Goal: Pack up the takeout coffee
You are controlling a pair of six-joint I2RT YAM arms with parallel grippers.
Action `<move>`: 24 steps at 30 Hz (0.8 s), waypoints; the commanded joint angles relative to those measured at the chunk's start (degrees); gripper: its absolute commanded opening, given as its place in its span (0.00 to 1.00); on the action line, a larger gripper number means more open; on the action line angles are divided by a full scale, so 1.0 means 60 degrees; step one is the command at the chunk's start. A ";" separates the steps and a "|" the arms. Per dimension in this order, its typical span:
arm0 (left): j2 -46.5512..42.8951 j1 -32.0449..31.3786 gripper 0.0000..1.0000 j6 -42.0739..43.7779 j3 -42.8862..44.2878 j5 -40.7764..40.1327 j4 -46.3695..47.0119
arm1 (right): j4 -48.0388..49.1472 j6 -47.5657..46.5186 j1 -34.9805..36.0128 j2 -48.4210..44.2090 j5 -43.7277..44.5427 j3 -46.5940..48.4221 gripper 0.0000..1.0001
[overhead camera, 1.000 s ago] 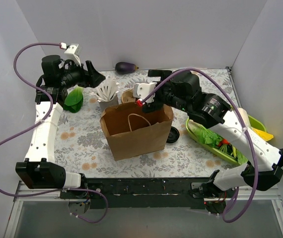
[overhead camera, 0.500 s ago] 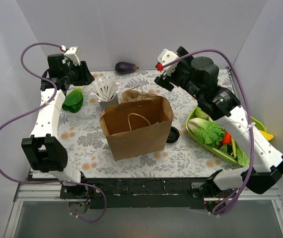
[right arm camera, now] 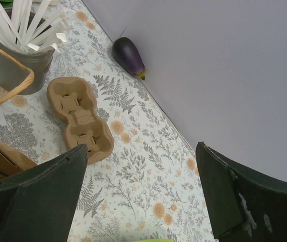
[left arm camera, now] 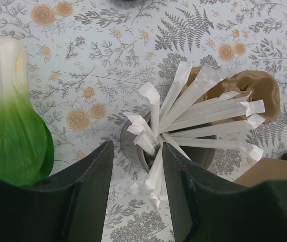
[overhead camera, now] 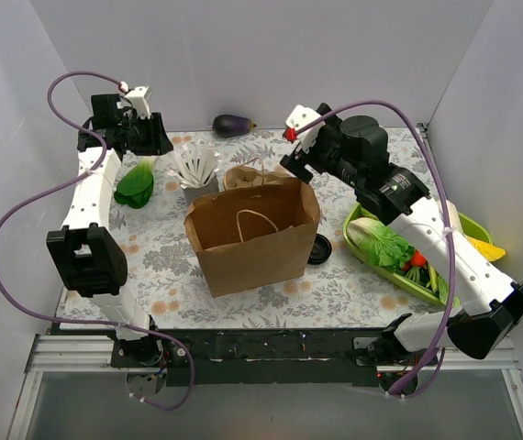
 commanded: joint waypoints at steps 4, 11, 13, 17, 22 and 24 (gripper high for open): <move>0.0275 0.0021 0.41 -0.0083 0.0141 0.0701 -0.0114 | 0.0647 0.0175 -0.0124 -0.0092 -0.0167 -0.0005 0.94; 0.0290 0.0021 0.38 -0.0157 0.0082 0.0804 0.0164 | 0.0705 0.0160 -0.0197 -0.0092 -0.0182 -0.0122 0.94; 0.0407 0.0021 0.35 -0.0171 0.0155 0.0804 0.0076 | 0.0705 0.0131 -0.0197 -0.0077 -0.0167 -0.0122 0.94; 0.0408 0.0021 0.28 -0.0157 0.0156 0.0862 0.0047 | 0.0705 0.0131 -0.0212 -0.0077 -0.0167 -0.0152 0.94; 0.0393 0.0021 0.21 -0.0127 0.0112 0.0936 0.0003 | 0.0735 0.0116 -0.0227 -0.0092 -0.0181 -0.0210 0.93; 0.0378 0.0006 0.19 -0.0142 0.0141 0.0950 0.0003 | 0.0749 0.0116 -0.0241 -0.0092 -0.0182 -0.0210 0.93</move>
